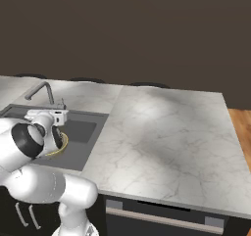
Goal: Pick the strainer and bowl and place them in the sink. Then turn on the water.
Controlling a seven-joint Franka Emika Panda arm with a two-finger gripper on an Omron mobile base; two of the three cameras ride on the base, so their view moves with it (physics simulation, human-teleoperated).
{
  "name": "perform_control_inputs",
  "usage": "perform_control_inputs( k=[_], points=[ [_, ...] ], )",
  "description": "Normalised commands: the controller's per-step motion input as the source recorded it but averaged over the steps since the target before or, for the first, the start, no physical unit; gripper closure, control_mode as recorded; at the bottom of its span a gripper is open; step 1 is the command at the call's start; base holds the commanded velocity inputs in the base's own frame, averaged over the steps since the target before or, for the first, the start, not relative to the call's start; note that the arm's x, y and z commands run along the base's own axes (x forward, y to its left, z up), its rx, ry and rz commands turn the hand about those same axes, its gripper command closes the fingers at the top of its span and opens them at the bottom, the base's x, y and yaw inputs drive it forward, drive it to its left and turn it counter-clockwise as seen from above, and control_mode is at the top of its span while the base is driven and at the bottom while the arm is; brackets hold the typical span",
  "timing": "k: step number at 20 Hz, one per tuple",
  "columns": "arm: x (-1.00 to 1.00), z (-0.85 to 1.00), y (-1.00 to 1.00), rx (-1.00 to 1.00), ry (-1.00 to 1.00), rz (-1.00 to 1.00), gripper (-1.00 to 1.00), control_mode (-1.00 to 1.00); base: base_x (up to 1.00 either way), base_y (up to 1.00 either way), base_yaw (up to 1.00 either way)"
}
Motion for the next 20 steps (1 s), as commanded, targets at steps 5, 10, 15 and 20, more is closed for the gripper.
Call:
perform_control_inputs(
  k=[5, 10, 15, 20],
  points=[
    [0.27, -0.17, 0.00, -0.01, 0.00, 0.00, -1.00, -1.00, 0.00, 0.00, 0.00],
    [0.25, -0.17, 0.00, -0.01, 0.00, 0.00, -1.00, -1.00, 0.00, 0.00, 0.00],
    [0.33, -0.12, 0.00, 0.00, 0.00, 0.00, -1.00, -1.00, 0.00, 0.00, 0.00],
    [0.35, -0.11, 0.01, -0.01, 0.00, 0.00, -1.00, -1.00, 0.00, 0.00, 0.00]
  ],
)
